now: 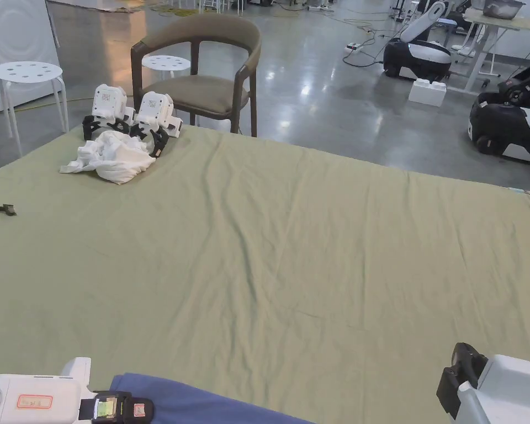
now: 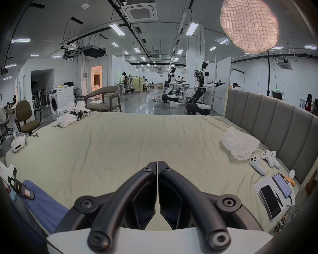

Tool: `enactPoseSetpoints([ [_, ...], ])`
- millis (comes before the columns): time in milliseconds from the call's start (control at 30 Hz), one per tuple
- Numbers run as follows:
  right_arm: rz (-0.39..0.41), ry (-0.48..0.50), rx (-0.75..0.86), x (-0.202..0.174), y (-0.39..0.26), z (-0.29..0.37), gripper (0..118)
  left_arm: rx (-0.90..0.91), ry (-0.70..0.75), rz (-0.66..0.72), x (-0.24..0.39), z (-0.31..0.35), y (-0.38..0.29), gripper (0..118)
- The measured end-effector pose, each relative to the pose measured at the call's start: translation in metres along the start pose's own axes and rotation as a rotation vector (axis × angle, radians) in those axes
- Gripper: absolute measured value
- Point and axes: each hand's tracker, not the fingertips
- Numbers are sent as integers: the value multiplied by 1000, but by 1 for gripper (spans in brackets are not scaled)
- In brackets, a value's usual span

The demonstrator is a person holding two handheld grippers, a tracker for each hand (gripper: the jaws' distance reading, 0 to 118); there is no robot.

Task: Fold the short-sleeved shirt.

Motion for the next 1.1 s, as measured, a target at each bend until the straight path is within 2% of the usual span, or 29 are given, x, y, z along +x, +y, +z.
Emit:
enactPoseSetpoints([
  [133,-6,1,2,4,1,-1,0,35,25,-53,27,21,9,7],
  [233,-6,5,3,6,1,-3,0,55,101,-107,40,44,23,6],
  [400,-15,13,5,11,0,-5,0,78,376,-136,52,85,42,6],
  [467,-21,17,4,12,-1,-6,0,74,434,-151,64,90,39,7],
  [600,-38,25,-6,12,-5,-7,0,71,412,-187,101,81,24,7],
  [767,-55,33,-17,13,-10,-8,0,42,157,-123,145,48,0,7],
  [833,-57,34,-20,15,-12,-7,0,-9,114,-136,159,27,-10,7],
  [1000,-66,32,-34,19,-21,-3,0,-137,189,-185,166,-50,-28,8],
  [1100,-75,23,-49,23,-27,-1,0,-218,288,-222,168,-102,-44,8],
])
